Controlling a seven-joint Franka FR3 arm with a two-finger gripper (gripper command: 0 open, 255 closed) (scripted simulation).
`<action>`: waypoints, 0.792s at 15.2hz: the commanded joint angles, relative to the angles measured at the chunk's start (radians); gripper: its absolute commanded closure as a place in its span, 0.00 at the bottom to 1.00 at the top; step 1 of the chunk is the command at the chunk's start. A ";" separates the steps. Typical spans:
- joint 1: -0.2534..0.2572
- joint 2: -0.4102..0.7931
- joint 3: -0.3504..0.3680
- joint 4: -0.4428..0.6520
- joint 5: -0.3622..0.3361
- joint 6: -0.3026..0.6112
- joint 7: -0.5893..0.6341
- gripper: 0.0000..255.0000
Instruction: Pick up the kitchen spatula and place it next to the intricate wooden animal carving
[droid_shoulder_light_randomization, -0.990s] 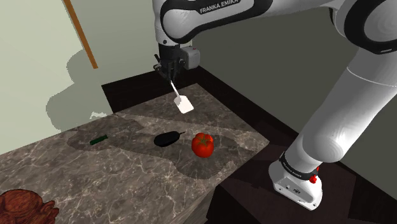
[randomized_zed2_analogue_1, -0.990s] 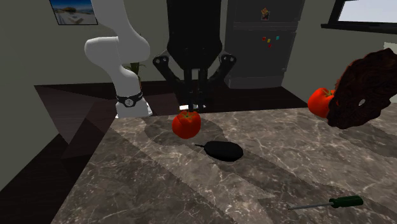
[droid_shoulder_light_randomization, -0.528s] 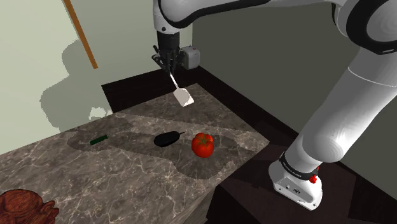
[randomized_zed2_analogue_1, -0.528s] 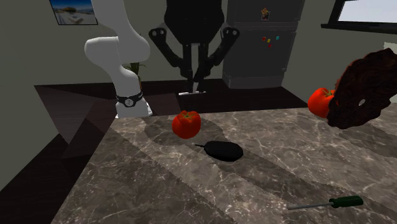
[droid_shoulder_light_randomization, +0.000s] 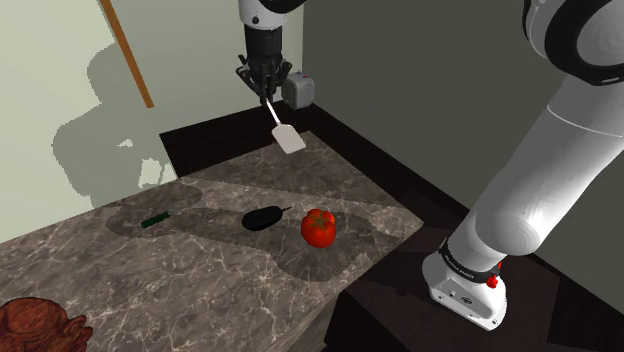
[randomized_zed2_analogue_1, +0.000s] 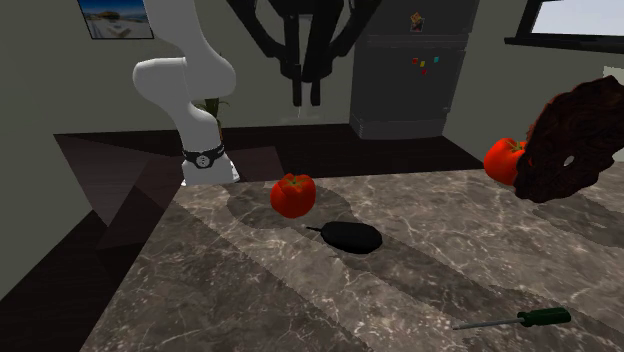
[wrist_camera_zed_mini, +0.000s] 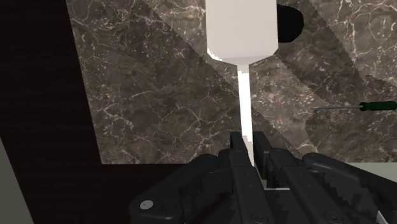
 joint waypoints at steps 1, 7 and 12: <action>0.001 0.003 0.001 0.031 -0.001 -0.028 0.001 1.00; 0.004 0.018 0.003 0.129 -0.005 -0.113 0.002 1.00; 0.029 0.015 0.024 0.165 -0.008 -0.153 0.046 1.00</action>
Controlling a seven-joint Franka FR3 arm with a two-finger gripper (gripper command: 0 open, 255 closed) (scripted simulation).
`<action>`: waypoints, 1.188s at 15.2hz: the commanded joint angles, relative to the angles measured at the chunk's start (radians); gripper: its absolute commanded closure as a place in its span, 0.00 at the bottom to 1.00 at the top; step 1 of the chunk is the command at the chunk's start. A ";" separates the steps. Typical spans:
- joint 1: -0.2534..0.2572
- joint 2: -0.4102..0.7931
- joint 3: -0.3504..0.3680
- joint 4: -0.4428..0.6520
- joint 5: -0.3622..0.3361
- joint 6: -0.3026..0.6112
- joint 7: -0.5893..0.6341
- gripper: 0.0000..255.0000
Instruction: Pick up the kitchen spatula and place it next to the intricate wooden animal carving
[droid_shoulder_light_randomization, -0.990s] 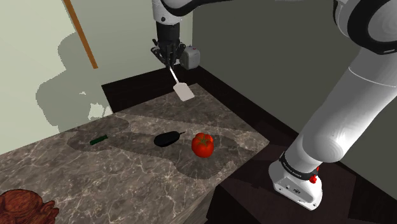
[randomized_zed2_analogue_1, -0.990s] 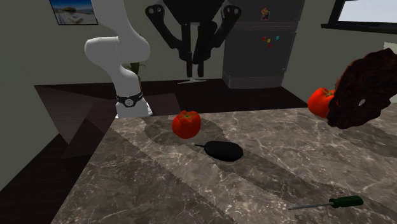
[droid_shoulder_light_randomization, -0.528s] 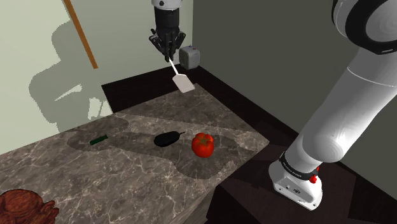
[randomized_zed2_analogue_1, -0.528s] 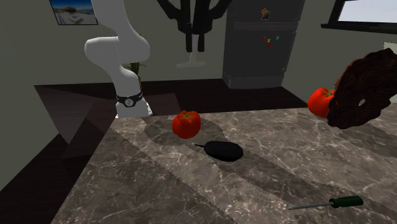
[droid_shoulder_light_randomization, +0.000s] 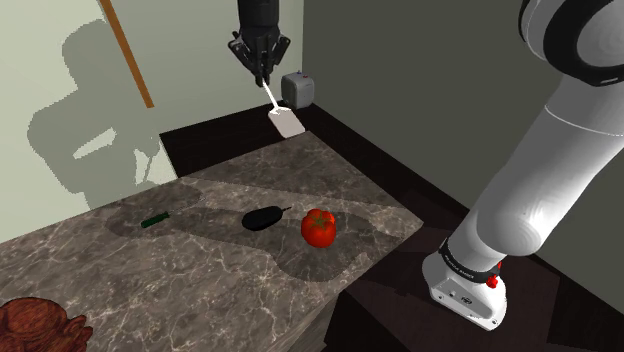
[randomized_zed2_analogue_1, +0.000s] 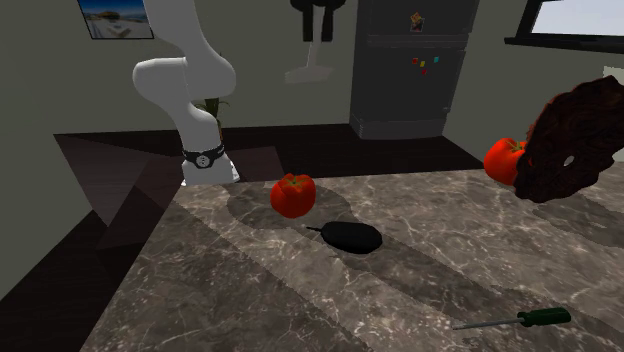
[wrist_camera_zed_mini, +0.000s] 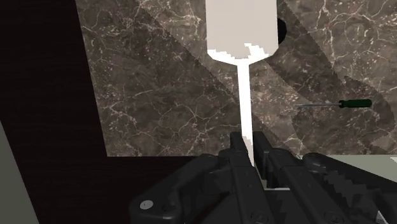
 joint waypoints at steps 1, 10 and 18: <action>0.022 -0.003 0.019 0.000 -0.002 -0.005 0.041 1.00; 0.134 0.001 0.120 0.004 -0.019 -0.017 0.254 1.00; 0.260 0.089 0.211 0.103 -0.078 -0.054 0.463 1.00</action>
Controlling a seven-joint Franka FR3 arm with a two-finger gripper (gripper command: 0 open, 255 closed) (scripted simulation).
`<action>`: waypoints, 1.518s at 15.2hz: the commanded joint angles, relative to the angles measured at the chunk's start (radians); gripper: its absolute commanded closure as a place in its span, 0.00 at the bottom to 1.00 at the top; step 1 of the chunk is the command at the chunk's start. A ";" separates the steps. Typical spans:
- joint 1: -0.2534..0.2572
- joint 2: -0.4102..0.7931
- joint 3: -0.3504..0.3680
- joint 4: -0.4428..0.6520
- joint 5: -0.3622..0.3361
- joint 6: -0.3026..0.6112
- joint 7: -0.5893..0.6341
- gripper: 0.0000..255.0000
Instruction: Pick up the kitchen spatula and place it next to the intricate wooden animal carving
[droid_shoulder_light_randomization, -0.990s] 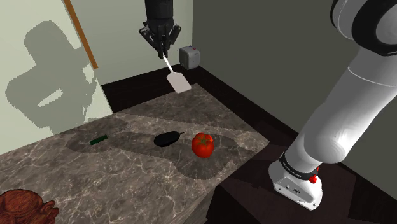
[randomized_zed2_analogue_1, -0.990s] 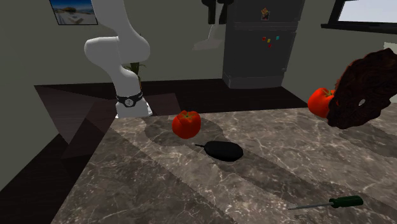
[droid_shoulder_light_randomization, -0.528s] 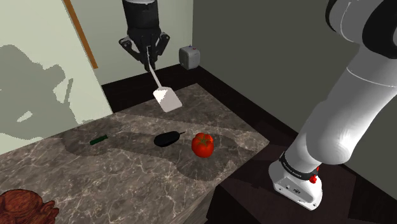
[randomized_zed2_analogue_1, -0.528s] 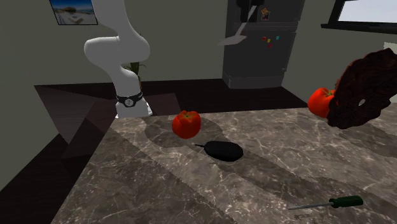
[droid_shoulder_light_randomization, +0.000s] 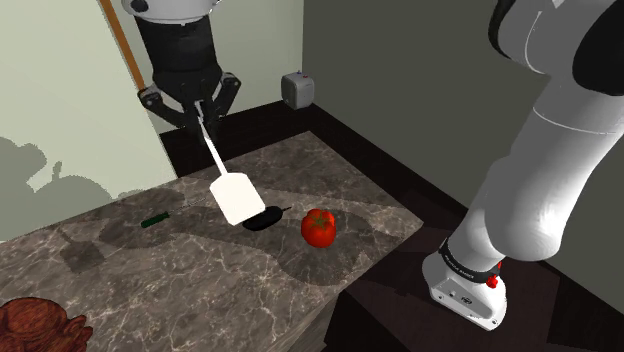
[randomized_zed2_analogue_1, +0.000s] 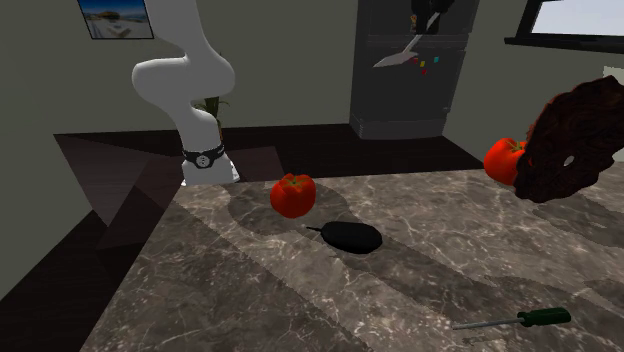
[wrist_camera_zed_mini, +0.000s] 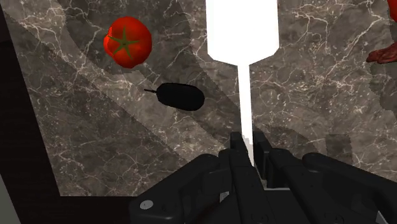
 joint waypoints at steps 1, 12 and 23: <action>0.038 0.034 0.022 0.039 -0.022 -0.015 0.058 1.00; 0.344 0.323 0.085 0.412 -0.207 -0.164 0.333 1.00; 0.390 0.366 0.089 0.358 -0.230 -0.080 0.400 1.00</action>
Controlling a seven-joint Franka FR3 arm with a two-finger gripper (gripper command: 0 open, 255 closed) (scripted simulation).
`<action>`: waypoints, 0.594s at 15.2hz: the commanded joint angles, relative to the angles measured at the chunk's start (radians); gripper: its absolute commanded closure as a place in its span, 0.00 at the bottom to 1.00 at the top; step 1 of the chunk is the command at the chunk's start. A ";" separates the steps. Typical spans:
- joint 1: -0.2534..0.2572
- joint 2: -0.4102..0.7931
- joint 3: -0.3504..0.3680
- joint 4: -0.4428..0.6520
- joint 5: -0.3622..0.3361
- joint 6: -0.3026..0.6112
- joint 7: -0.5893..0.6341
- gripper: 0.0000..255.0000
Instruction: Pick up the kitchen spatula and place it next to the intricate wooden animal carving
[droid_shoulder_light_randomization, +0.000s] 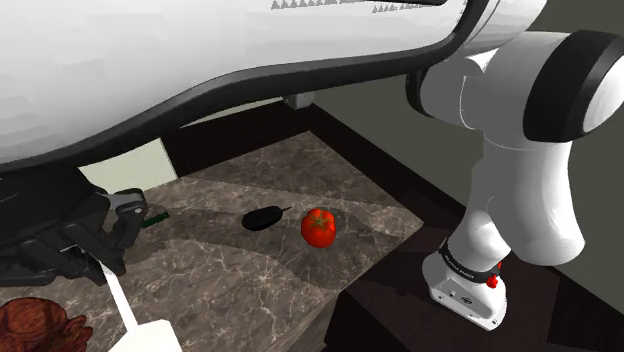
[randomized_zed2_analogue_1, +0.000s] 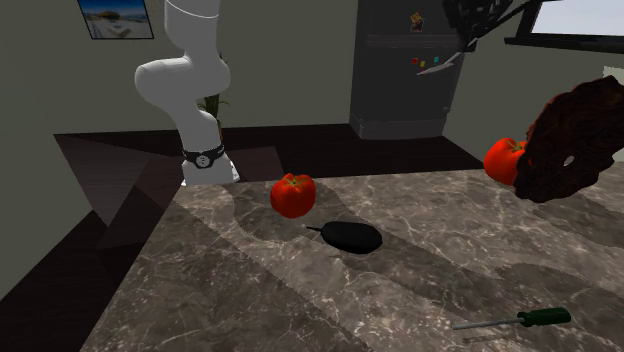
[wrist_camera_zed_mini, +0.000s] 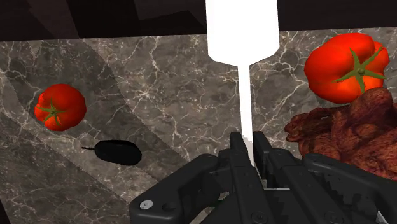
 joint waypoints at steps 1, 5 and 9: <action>-0.014 -0.012 0.002 -0.046 0.006 0.034 0.004 1.00; -0.039 -0.032 0.005 -0.134 0.017 0.101 0.010 1.00; -0.058 -0.045 0.006 -0.209 0.023 0.162 0.015 1.00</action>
